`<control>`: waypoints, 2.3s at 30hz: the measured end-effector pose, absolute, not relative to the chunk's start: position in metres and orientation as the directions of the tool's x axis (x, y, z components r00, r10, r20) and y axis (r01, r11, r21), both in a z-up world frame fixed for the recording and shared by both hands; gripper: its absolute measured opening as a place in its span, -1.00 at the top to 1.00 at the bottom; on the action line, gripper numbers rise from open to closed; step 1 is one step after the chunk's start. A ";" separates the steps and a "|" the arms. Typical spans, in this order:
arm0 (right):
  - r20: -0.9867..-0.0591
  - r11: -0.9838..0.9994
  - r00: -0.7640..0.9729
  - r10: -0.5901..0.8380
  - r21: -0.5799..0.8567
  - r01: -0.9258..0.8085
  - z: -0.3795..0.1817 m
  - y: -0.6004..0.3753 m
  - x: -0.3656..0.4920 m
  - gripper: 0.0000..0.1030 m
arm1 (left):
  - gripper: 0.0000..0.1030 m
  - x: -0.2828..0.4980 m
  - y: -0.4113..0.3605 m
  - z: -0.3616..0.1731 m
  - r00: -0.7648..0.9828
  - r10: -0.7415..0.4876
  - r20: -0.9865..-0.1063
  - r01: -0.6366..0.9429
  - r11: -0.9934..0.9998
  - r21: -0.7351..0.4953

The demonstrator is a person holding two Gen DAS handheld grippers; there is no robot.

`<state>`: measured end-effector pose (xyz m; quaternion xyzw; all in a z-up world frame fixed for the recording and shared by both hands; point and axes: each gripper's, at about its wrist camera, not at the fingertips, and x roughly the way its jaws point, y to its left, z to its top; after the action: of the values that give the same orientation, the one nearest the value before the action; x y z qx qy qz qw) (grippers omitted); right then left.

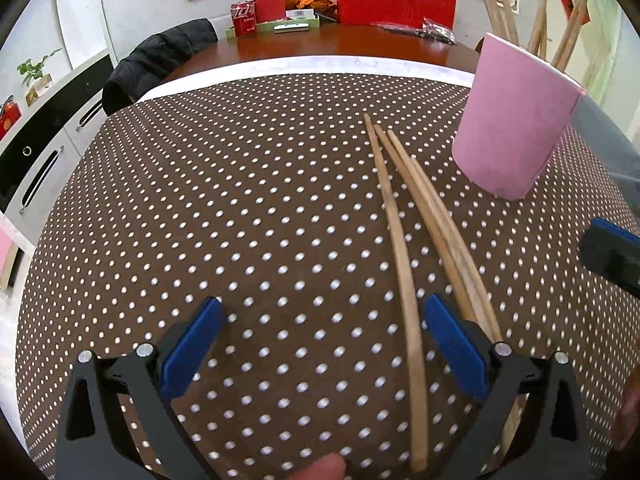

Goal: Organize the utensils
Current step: 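Bring both open tools back down to the remaining chopsticks, then close the left tool on a chopstick while the right tool grasps another chopstick, then lift both chopsticks over the pink cup and open both tools to drop them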

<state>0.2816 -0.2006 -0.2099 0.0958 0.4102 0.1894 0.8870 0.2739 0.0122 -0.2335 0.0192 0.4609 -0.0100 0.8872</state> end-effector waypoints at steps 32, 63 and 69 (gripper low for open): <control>-0.780 0.937 0.582 0.229 0.013 -0.350 -0.235 -0.114 0.309 -0.21 | -0.93 0.334 0.027 -0.226 0.583 0.021 -0.812 0.148 0.980 0.131; -0.578 0.839 0.608 0.544 0.404 -0.366 -0.212 -0.152 0.307 0.90 | 0.88 0.298 0.042 -0.190 0.659 -0.194 -0.727 0.131 0.981 -0.142; -0.443 0.775 0.654 0.613 0.499 -0.388 -0.188 -0.178 0.298 0.90 | 0.88 0.284 0.034 -0.154 0.743 -0.257 -0.618 0.179 0.966 -0.185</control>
<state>0.2978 -0.1781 -0.1885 0.1834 0.3066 0.2809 0.8908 0.2838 0.0337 -0.1543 -0.0569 0.3387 -0.1170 0.9319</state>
